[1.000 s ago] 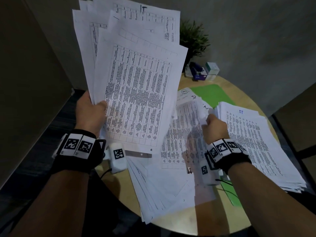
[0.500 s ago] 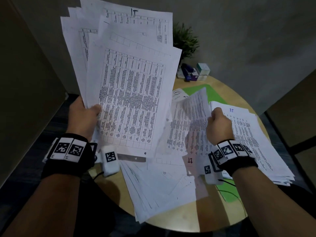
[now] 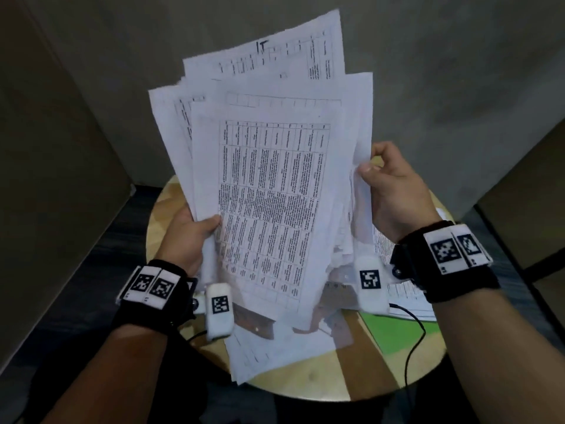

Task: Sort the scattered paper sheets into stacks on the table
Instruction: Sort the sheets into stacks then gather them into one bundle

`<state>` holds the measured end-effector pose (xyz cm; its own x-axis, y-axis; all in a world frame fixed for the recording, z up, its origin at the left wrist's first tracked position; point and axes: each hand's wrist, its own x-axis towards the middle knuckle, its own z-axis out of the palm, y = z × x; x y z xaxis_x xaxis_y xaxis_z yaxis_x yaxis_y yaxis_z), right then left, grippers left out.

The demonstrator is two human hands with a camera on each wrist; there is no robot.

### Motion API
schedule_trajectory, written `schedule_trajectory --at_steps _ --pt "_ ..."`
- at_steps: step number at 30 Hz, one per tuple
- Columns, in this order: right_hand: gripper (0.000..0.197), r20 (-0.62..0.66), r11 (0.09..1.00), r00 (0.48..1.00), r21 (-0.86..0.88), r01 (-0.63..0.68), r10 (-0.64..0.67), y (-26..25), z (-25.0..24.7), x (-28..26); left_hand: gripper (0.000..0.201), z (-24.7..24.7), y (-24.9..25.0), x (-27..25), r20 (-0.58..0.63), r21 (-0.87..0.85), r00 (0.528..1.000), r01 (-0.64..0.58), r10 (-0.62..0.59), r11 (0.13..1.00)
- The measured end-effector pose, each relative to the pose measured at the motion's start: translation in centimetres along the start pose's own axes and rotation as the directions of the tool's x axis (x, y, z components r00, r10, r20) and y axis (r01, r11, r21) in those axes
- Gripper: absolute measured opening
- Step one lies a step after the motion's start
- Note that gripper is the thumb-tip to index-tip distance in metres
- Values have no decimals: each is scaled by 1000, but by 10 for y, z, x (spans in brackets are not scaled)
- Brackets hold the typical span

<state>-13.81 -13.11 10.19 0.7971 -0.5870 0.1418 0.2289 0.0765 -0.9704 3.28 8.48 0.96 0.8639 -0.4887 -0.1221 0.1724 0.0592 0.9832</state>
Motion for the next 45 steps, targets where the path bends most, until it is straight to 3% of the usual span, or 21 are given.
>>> schedule_trajectory --at_steps 5,8,10,11,13,17,22,25,28,33,36,38,41,45 --pt "22 -45 999 999 49 -15 18 -13 -8 -15 31 20 3 -26 29 -27 999 40 -39 999" --pt "10 -96 1000 995 17 -19 21 -13 -18 -27 31 31 5 -38 -34 -1 999 -6 6 1000" --pt "35 -90 993 993 -88 -81 73 -7 -24 -34 34 36 4 -45 -108 30 994 -30 33 999" --pt "37 -89 982 991 -151 -112 99 -3 -27 -38 34 38 2 -48 -138 57 989 -42 49 998" --pt "17 -133 950 985 -280 -140 105 5 -31 -45 34 43 -1 -56 -168 135 981 -70 92 988" --pt "18 -273 907 961 -413 -83 -37 10 -30 -52 33 52 1 -73 -148 251 970 -154 195 956" --pt "22 -290 921 936 -382 80 -201 -3 -15 -55 39 51 16 -78 -153 261 916 -323 370 910" --pt "27 -277 929 938 -355 102 -209 4 -14 -59 54 45 5 -76 -112 213 936 -305 333 928" --pt "36 -238 921 968 -389 -21 -78 28 -16 -68 64 41 -11 -80 -69 223 959 -253 274 941" --pt "39 -237 863 970 -479 -158 45 57 -9 -83 41 55 -21 -90 -96 256 971 -188 219 948" --pt "31 -260 885 966 -452 -113 -9 47 -1 -79 33 63 -12 -85 -143 258 950 -237 279 937" --pt "21 -245 903 967 -427 -46 -66 36 1 -73 37 66 -3 -81 -172 213 932 -281 319 936" --pt "25 -234 915 968 -402 -15 -87 32 -3 -70 44 66 -2 -77 -183 148 930 -293 317 945" --pt "37 -271 833 959 -507 -220 88 74 -16 -75 33 62 -30 -77 -136 205 974 -149 179 967"
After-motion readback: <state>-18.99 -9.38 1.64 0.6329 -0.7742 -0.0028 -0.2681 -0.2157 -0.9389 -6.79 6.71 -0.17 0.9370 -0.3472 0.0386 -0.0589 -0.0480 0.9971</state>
